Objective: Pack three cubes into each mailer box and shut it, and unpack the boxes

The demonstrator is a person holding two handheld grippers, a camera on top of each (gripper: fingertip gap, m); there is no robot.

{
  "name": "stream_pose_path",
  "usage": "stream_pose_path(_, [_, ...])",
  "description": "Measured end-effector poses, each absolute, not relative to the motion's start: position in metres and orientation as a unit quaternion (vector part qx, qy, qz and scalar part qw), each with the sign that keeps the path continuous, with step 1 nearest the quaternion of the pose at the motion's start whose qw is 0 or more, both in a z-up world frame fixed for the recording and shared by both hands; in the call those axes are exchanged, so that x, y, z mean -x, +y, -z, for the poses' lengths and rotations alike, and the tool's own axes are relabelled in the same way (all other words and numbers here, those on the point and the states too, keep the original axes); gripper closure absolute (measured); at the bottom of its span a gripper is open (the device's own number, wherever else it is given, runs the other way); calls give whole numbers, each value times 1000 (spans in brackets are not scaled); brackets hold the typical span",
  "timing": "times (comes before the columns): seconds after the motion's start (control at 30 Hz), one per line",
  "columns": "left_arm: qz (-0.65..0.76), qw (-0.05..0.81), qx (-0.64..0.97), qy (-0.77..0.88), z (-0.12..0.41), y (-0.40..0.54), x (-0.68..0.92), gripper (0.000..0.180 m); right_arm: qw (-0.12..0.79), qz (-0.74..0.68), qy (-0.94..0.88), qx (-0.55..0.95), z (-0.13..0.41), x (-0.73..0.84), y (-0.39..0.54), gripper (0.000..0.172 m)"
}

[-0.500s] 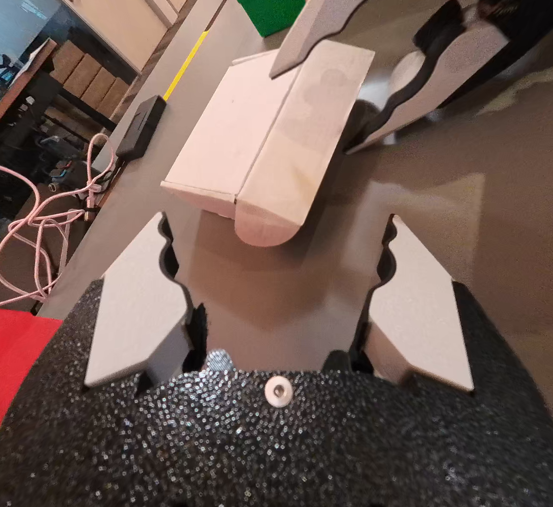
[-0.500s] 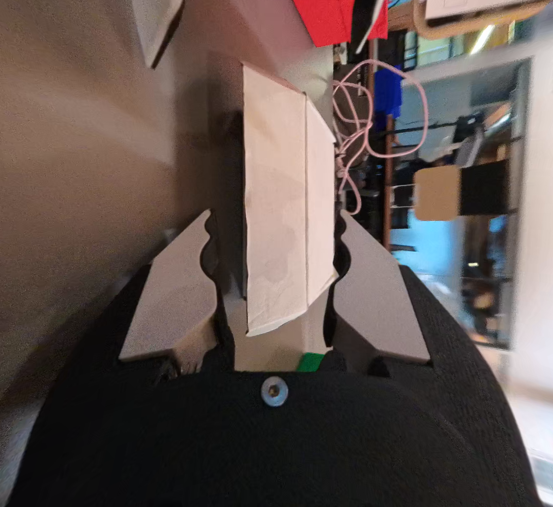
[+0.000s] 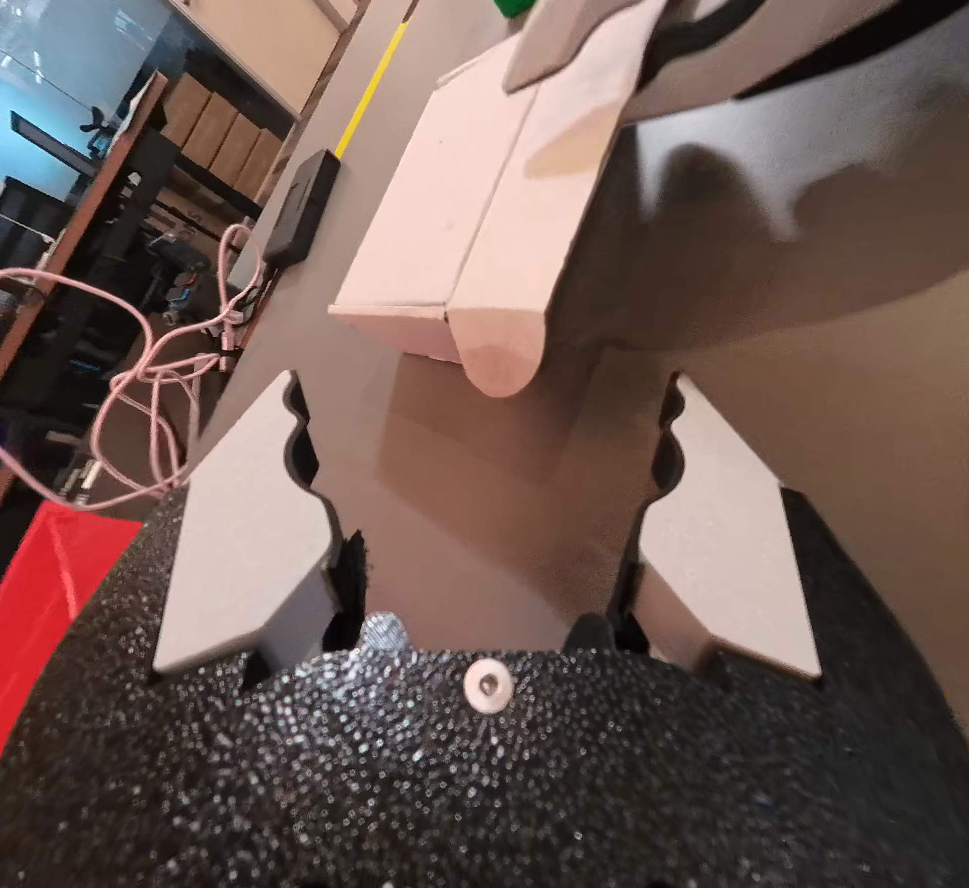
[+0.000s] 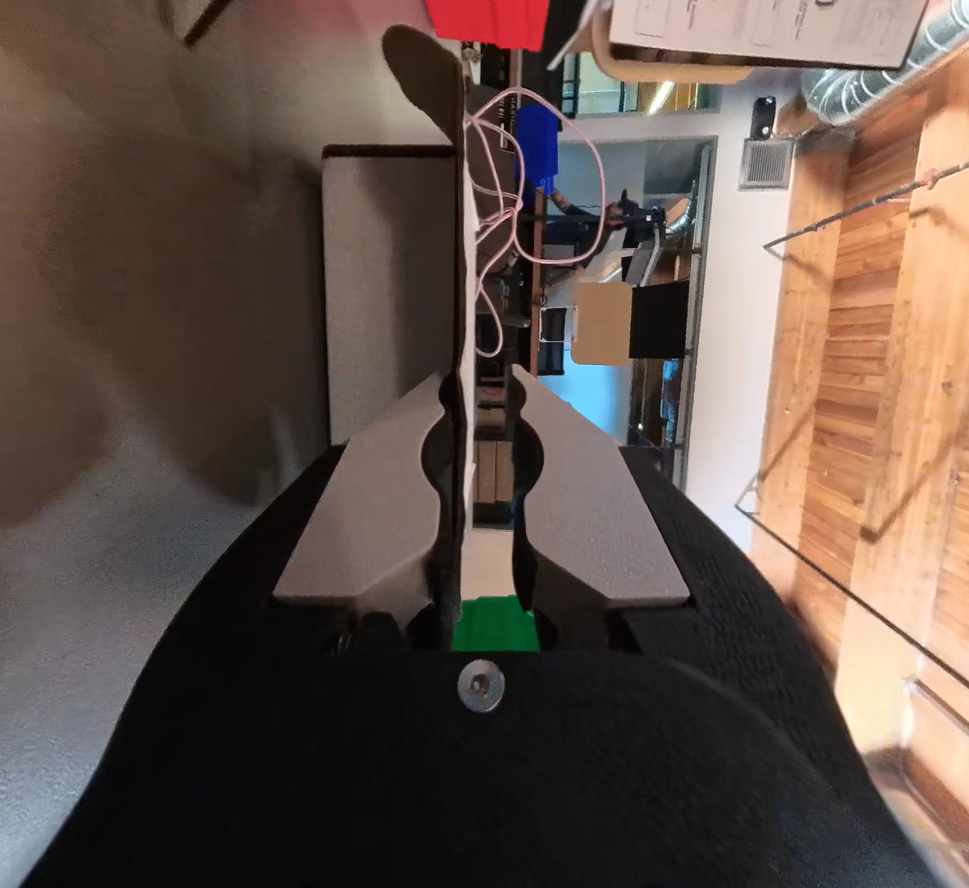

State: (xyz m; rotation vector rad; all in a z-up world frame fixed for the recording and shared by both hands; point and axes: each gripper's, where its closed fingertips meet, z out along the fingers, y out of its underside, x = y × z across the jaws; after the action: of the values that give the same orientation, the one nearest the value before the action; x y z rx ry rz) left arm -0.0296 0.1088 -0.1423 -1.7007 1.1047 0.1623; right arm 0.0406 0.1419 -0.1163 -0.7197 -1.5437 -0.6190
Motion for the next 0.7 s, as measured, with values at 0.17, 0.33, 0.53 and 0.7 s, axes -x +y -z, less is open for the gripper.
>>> stream_pose_path(0.17, [-107,523,695,482,144,121,25,48,643,245,-652,318,97,-49,140,172])
stream_pose_path(0.33, [-145,545,651,508,137,132,15,49,651,176,-661,330,91,-54,129,171])
stream_pose_path(0.53, [-162,586,569,553,128,134,-11,77,659,105,-662,341,67,-62,115,172])
stream_pose_path(0.7, [-82,605,569,550,115,117,-25,102,661,64,-653,364,46,-70,110,167])
